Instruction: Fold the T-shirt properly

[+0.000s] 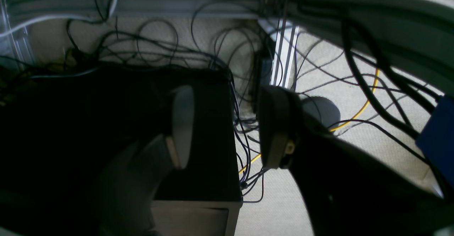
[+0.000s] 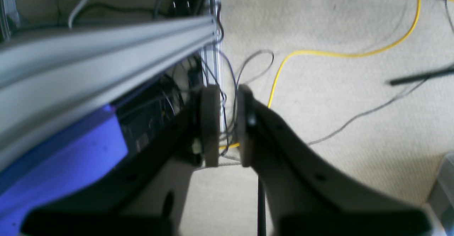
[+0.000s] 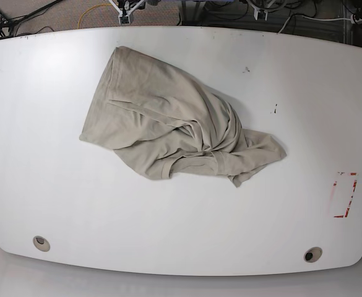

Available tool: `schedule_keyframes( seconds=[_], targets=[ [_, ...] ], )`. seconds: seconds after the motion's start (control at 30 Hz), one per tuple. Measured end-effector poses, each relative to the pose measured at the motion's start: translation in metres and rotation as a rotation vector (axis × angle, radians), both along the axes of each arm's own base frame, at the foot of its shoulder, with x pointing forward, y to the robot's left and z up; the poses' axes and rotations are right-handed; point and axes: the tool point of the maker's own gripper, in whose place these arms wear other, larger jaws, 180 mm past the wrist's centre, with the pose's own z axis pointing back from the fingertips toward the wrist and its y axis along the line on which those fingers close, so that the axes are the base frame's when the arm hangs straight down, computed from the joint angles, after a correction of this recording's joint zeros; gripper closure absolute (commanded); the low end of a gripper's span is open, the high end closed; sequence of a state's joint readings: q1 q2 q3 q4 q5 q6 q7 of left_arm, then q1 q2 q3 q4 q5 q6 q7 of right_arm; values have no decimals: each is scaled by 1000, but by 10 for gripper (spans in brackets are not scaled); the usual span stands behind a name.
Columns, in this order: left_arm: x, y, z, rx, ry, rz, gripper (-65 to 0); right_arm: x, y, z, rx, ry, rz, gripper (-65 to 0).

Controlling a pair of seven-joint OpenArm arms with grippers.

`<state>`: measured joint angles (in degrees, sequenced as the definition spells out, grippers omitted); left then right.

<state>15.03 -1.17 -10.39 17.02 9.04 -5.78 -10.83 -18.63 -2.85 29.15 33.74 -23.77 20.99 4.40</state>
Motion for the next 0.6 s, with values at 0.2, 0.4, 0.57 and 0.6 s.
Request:
schedule_keyframes(
  seconds=[0.2,0.4,0.57,0.6],
  targets=[
    [-14,2,3,5,-3,-1,-258,-15,-2,4,-10,9,4,-85],
    [-17,4,8,13,-33,-9,-258,-12,-8,12,-37,-26,8,-83],
    [-13,5,13,20,-73,-20,-259,-5,-10,19,-53,-71,11,-83],
    [-11,6,16,23,-87,-24,-259,-7,-10,20,-55,-74,11,-83]
  ],
)
